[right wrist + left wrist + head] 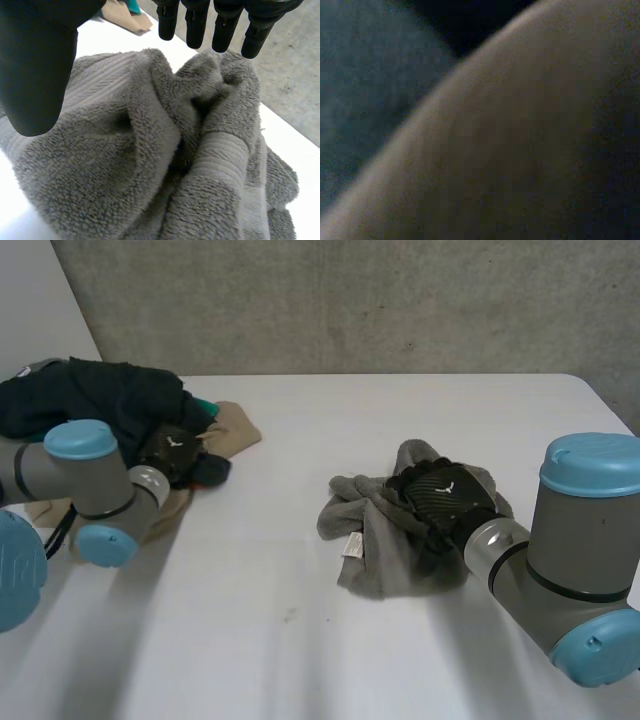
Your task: Fold the laundry.
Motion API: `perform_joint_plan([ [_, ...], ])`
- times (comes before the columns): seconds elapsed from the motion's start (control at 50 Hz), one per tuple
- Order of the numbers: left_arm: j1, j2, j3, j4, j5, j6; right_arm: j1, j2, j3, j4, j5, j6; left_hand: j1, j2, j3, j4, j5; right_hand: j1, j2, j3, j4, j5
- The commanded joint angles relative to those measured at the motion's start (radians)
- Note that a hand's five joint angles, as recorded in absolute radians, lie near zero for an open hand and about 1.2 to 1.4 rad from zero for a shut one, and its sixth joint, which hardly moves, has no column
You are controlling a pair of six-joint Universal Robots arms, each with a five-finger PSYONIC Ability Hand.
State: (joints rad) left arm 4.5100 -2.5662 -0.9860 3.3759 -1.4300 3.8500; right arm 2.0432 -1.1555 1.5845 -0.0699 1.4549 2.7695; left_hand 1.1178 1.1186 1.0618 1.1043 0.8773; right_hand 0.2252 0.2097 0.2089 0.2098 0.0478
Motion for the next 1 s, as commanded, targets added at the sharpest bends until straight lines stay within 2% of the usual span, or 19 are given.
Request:
perform_joint_plan([
  [0.02,0.07,0.03,0.001,0.196,-0.164,-0.004,-0.003,-0.009,0.002,-0.007,0.021,-0.024,0.278,0.278,0.334,0.292,0.344,-0.051,-0.035,-0.034,-0.035,-0.048],
  [0.04,0.093,0.04,0.0,0.242,-0.199,0.0,-0.001,-0.009,0.002,-0.007,0.021,-0.025,0.278,0.278,0.334,0.292,0.344,-0.051,-0.035,-0.034,-0.035,-0.048],
  [0.08,0.107,0.041,-0.002,0.276,-0.216,0.006,0.003,-0.009,0.002,-0.011,0.022,-0.025,0.278,0.278,0.334,0.292,0.344,-0.051,-0.035,-0.034,-0.035,-0.048],
  [0.24,0.081,0.087,-0.101,0.28,-0.19,-0.017,-0.009,-0.012,-0.008,-0.01,0.044,-0.025,0.278,0.278,0.334,0.292,0.344,-0.051,-0.035,-0.034,-0.035,-0.048],
  [0.26,0.066,0.131,-0.129,0.28,-0.185,-0.033,-0.011,-0.012,-0.009,-0.01,0.045,-0.025,0.189,0.188,0.245,0.202,0.255,-0.051,-0.035,-0.034,-0.035,-0.048],
  [0.34,0.017,0.23,-0.189,0.278,-0.182,-0.088,-0.014,-0.019,-0.015,-0.008,0.044,-0.025,-0.614,-0.615,-0.558,-0.601,-0.548,-0.051,-0.035,-0.034,-0.035,-0.048],
  [0.44,-0.008,0.337,-0.256,0.269,-0.182,-0.127,-0.018,-0.049,-0.034,0.001,0.041,-0.024,-0.807,-0.808,-0.751,-0.794,-0.741,-0.051,-0.035,-0.034,-0.035,-0.048],
  [0.52,-0.034,0.432,-0.342,0.243,-0.159,-0.168,-0.052,-0.073,-0.05,0.012,0.036,-0.024,-0.825,-0.826,-0.769,-0.811,-0.759,-0.051,-0.035,-0.034,-0.035,-0.048],
  [0.58,-0.086,0.5,-0.396,0.22,-0.109,-0.222,-0.073,-0.095,-0.064,0.03,0.035,-0.024,-0.863,-0.864,-0.807,-0.85,-0.797,-0.051,-0.035,-0.034,-0.035,-0.048],
  [0.74,-0.235,0.612,-0.485,0.134,0.003,-0.374,-0.175,-0.121,-0.167,0.235,0.032,-0.027,-0.878,-0.879,-0.822,-0.864,-0.812,-0.051,-0.035,-0.034,-0.035,-0.048],
  [0.82,-0.35,0.603,-0.49,0.103,0.039,-0.432,-0.228,-0.119,-0.175,0.32,0.03,-0.059,-0.86,-0.861,-0.804,-0.847,-0.794,-0.051,-0.035,-0.034,-0.035,-0.048],
  [0.92,-0.474,0.555,-0.491,0.083,0.04,-0.465,-0.267,-0.11,-0.138,0.331,0.015,-0.103,-0.755,-0.756,-0.699,-0.741,-0.689,-0.051,-0.035,-0.034,-0.035,-0.048],
  [1.0,-0.571,0.437,-0.468,0.085,0.033,-0.458,-0.273,-0.102,-0.078,0.308,-0.051,-0.146,-0.588,-0.589,-0.532,-0.574,-0.522,-0.051,-0.035,-0.034,-0.035,-0.048],
])
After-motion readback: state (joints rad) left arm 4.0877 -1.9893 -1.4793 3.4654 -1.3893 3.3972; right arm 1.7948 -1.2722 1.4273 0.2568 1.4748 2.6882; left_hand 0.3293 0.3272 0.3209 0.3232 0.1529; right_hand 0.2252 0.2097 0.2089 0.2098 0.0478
